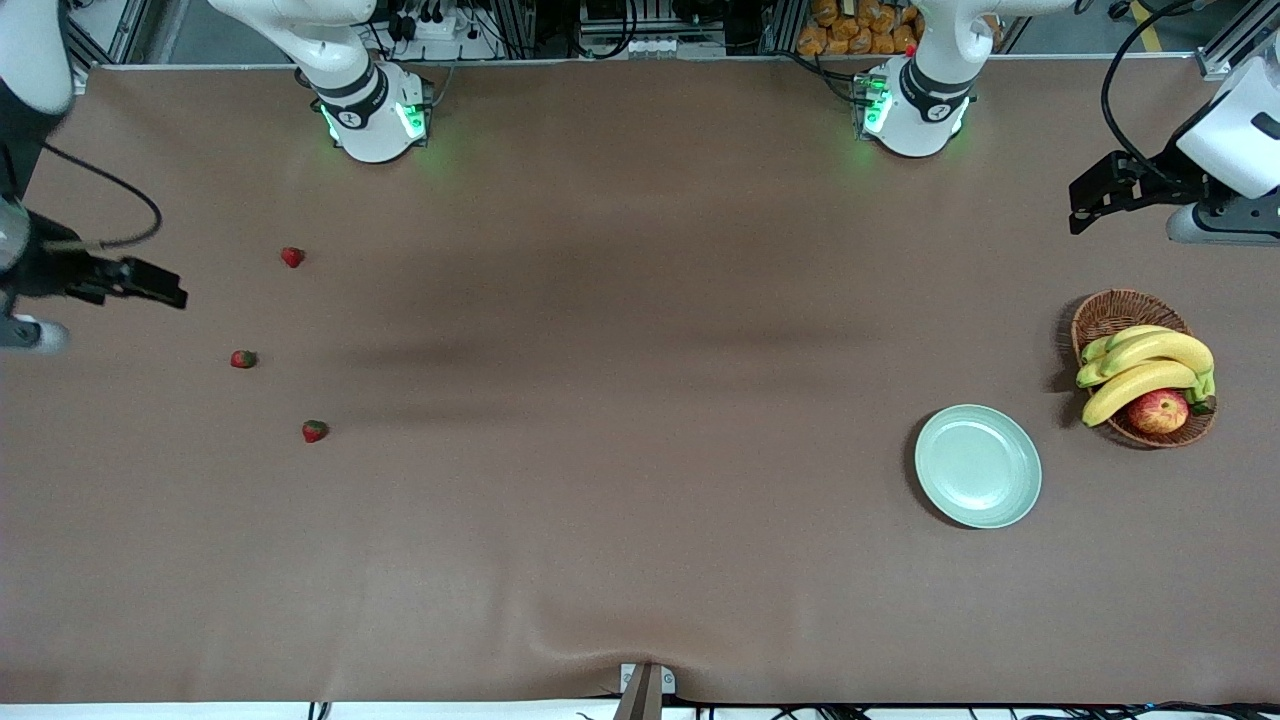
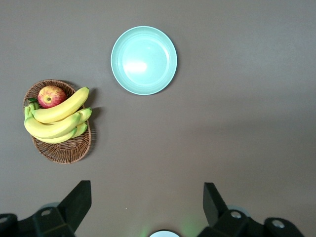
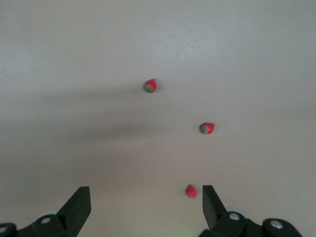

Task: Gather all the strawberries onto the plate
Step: 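Reach the right gripper down toward the nearest red strawberry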

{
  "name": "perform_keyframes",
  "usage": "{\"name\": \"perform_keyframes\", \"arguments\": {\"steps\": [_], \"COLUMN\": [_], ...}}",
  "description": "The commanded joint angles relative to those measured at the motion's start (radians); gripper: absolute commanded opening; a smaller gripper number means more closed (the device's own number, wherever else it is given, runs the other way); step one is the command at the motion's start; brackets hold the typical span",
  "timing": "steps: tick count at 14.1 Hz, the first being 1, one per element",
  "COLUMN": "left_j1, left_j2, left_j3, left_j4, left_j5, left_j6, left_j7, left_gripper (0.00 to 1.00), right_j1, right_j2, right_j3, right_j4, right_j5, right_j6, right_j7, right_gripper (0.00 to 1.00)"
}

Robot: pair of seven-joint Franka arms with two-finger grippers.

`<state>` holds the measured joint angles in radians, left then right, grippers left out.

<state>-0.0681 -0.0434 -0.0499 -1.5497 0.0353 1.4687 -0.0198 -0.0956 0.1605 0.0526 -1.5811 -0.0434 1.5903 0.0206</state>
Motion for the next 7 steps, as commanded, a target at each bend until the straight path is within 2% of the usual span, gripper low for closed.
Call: {"name": "perform_keyframes", "arguments": {"steps": [1, 3, 7], "left_j1": [0.002, 0.001, 0.002], "left_j2": [-0.001, -0.001, 0.004], "left_j3": [0.002, 0.002, 0.002], "left_j4": [0.002, -0.003, -0.006], "left_j5": [-0.014, -0.014, -0.015], "left_j6": [-0.014, -0.016, -0.033], "left_j7": [0.001, 0.001, 0.004], "left_gripper": [1.0, 1.0, 1.0], "right_j1": [-0.004, -0.004, -0.029], "right_j2": [0.108, 0.164, 0.276], "right_j3": [0.007, 0.007, 0.006], "right_j4": [0.03, 0.03, 0.013], "right_j5": [-0.043, -0.03, 0.109], "right_j6": [0.074, 0.126, 0.229], "right_j7": [-0.01, -0.004, 0.006], "right_gripper": [1.0, 1.0, 1.0]}}
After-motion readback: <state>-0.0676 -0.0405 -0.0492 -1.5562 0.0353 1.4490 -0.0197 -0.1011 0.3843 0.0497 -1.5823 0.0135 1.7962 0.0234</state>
